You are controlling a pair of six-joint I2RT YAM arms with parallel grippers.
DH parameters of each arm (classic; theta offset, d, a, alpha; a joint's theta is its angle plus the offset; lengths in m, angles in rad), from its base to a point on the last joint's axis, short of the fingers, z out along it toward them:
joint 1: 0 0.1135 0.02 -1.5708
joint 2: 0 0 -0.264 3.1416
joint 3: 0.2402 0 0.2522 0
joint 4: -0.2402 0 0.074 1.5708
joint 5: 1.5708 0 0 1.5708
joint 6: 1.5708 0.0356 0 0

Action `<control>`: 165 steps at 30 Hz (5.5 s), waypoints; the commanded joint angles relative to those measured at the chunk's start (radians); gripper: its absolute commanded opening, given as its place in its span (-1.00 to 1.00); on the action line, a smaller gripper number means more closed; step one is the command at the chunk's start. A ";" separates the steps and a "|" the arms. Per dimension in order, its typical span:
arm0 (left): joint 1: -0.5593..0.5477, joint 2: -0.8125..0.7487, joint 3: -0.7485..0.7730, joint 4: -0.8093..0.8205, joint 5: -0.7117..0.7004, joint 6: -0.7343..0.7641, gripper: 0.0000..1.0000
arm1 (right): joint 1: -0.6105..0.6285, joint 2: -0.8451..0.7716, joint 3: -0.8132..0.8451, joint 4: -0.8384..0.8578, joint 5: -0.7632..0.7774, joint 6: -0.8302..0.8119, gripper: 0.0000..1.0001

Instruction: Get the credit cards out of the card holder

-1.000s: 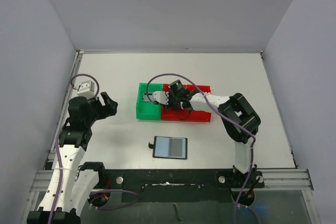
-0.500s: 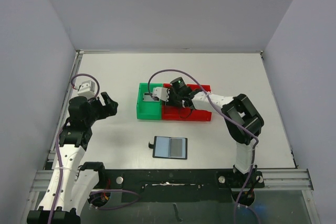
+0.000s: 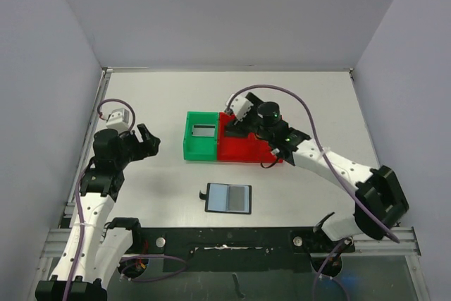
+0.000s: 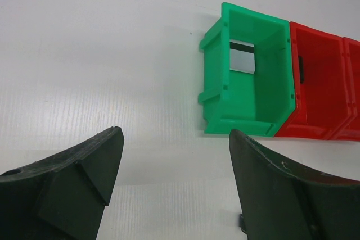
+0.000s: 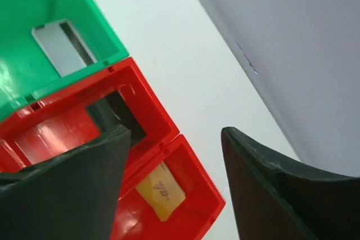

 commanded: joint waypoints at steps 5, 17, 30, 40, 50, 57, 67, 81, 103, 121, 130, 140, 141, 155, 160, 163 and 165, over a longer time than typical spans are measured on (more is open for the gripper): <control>-0.067 -0.023 0.012 0.073 0.029 0.007 0.51 | 0.002 -0.417 -0.241 0.104 0.181 0.635 0.81; -0.232 -0.027 0.035 0.103 0.213 -0.223 0.50 | -0.028 -0.663 -0.454 -0.143 0.089 1.241 0.95; -0.902 0.358 0.072 0.222 -0.164 -0.381 0.31 | 0.177 -0.598 -0.609 -0.145 0.121 1.710 0.93; -0.911 0.454 -0.015 0.201 -0.171 -0.484 0.28 | 0.256 -0.555 -0.648 -0.144 0.134 1.823 0.46; -0.905 0.551 -0.035 0.165 -0.183 -0.542 -0.01 | 0.272 -0.456 -0.624 -0.148 0.092 1.819 0.05; -0.905 0.552 -0.044 0.132 -0.187 -0.546 -0.24 | 0.281 -0.387 -0.597 -0.085 0.052 1.772 -0.12; -0.905 0.516 -0.057 0.093 -0.190 -0.527 -0.23 | 0.280 -0.318 -0.592 -0.098 0.027 1.775 -0.23; -0.908 0.529 -0.118 0.129 -0.159 -0.533 -0.65 | 0.288 -0.270 -0.451 -0.278 0.078 1.682 -0.45; -0.908 0.517 -0.105 0.117 -0.159 -0.530 -0.71 | 0.296 -0.219 -0.394 -0.326 0.074 1.660 -0.31; -0.909 0.536 -0.099 0.127 -0.148 -0.524 -0.76 | 0.320 -0.163 -0.332 -0.372 0.079 1.620 -0.77; -0.910 0.544 -0.092 0.123 -0.144 -0.519 -0.78 | 0.320 -0.193 -0.342 -0.354 0.061 1.628 -0.79; -0.908 0.543 -0.092 0.127 -0.141 -0.519 -0.78 | 0.316 -0.212 -0.389 -0.284 0.016 1.651 -0.61; -0.909 0.542 -0.093 0.129 -0.142 -0.519 -0.78 | 0.317 -0.213 -0.392 -0.273 0.008 1.654 -0.60; -0.908 0.522 -0.090 0.123 -0.143 -0.519 -0.78 | 0.309 -0.248 -0.414 -0.233 -0.006 1.669 -0.57; -0.908 0.508 -0.088 0.119 -0.151 -0.521 -0.78 | 0.308 -0.263 -0.431 -0.149 -0.061 1.658 -0.36; -0.909 0.482 -0.093 0.119 -0.167 -0.531 -0.77 | 0.308 -0.239 -0.420 -0.121 -0.100 1.639 -0.30; -0.909 0.460 -0.097 0.111 -0.179 -0.540 -0.77 | 0.307 -0.214 -0.405 -0.104 -0.133 1.622 -0.29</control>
